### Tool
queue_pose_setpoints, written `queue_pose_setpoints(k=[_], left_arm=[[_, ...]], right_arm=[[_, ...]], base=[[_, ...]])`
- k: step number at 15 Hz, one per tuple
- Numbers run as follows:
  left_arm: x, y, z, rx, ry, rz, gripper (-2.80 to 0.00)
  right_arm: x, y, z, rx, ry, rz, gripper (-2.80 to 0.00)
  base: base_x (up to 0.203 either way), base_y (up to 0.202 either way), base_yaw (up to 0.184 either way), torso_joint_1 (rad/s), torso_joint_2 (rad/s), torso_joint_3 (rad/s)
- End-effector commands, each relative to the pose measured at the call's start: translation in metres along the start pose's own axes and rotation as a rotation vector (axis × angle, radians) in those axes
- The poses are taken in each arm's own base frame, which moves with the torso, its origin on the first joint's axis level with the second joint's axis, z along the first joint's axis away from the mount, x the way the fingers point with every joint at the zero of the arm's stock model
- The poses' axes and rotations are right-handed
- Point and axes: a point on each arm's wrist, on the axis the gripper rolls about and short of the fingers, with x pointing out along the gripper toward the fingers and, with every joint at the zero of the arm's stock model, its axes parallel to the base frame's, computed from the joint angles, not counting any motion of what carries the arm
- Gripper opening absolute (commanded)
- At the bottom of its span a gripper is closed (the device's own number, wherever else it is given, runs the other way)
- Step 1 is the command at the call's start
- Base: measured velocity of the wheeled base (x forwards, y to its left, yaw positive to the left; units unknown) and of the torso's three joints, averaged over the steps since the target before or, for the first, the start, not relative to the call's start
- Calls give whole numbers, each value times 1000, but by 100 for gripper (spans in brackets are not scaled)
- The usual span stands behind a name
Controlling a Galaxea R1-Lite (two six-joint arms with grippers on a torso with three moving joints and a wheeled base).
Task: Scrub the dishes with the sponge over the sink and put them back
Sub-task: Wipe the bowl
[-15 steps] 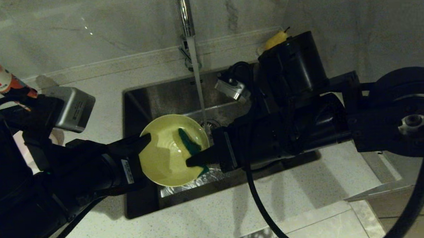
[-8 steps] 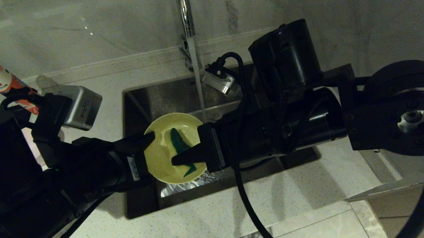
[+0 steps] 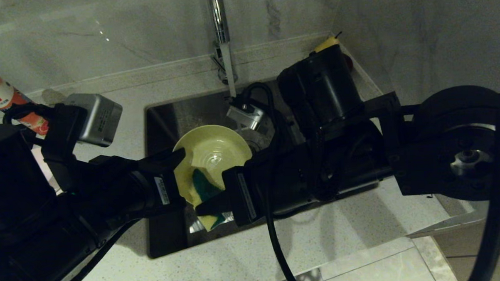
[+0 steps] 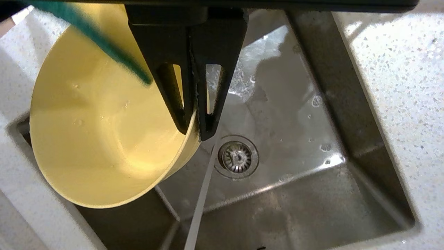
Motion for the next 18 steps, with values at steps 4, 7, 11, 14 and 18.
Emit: queue_pose_setpoints(k=[4,7,11,14,18], left_arm=[[1,-1,-1,1,4,-3,-280],[1,0,-5,5,15,-3,-280],[0,0,-3,0,6,-2,-280],[-4,2,-3,-1,5,-3,-280],[-7,3,-9,1,19,-3,-280]], right_arm=[[-10,-1,-3,8,-3,-9,-280],[-22,-7,0,19,-28,-32,-280],[-33,-14,8,24,-64,-53,-280],[-35,-11,16,7,-94,-45,-280],[-33,-5,31,-23,-135,-25,-280]], base=[[0,0,0,0,0,0],[0,0,0,0,0,0],[0,0,0,0,0,0],[0,0,0,0,0,0],[0,0,0,0,0,0]])
